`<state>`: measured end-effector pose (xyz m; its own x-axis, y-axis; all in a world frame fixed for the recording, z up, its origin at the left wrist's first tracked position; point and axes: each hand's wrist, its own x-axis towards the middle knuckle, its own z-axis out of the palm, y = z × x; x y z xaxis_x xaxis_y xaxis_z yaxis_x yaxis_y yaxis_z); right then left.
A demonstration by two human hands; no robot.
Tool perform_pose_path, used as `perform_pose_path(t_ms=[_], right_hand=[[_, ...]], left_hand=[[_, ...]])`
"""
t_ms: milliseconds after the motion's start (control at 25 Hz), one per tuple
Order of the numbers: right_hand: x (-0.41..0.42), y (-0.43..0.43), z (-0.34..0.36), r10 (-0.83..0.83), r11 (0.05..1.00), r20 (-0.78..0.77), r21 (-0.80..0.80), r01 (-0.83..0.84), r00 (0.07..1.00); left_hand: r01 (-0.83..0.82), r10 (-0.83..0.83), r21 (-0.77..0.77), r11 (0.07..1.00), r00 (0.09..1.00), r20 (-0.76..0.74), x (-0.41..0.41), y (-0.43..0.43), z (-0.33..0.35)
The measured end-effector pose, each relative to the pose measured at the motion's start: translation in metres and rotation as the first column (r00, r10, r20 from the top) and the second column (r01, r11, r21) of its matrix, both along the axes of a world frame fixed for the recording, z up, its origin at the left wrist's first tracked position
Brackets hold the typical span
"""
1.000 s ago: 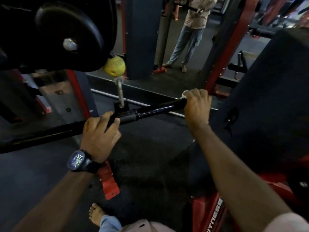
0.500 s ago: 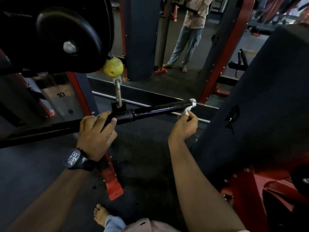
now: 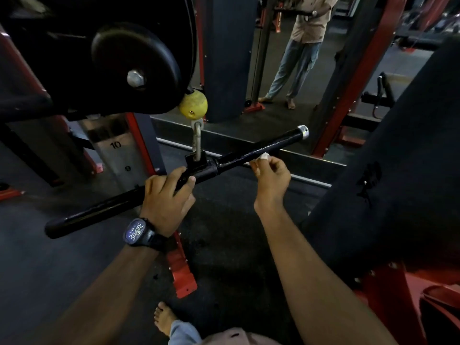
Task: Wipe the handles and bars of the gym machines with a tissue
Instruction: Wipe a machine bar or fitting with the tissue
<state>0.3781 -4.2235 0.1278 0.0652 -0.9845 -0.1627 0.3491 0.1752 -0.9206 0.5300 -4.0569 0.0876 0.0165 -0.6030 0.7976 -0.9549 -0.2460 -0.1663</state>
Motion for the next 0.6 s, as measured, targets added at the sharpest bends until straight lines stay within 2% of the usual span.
perform_pose_path(t_ms=[80,120,240,320,480,600], right_hand=[[0.001,0.006,-0.003,0.014,1.0,0.026,0.0,-0.014,1.0],[0.003,0.011,-0.006,0.043,0.999,-0.012,-0.028,-0.044,0.999],[0.008,0.035,-0.01,0.264,0.936,-0.254,-0.165,-0.311,0.931],[0.01,0.048,-0.006,0.33,0.891,-0.323,-0.204,-0.406,0.887],[0.006,0.052,0.003,0.313,0.889,-0.321,-0.231,-0.395,0.894],[0.009,0.068,0.001,0.274,0.897,-0.3,-0.264,-0.355,0.914]], left_hand=[[-0.001,0.001,0.013,1.0,1.0,-0.002,0.001,-0.002,0.0],[0.002,-0.002,0.013,1.0,1.0,-0.007,0.0,-0.004,0.001],[-0.005,0.006,0.025,1.0,0.999,-0.034,-0.001,-0.007,0.005],[-0.005,0.01,0.073,0.997,0.997,-0.07,-0.003,-0.006,0.006],[0.012,0.017,0.154,0.988,0.983,-0.183,-0.013,0.004,0.016],[0.046,-0.012,0.117,0.992,0.961,-0.277,-0.022,0.02,0.03]])
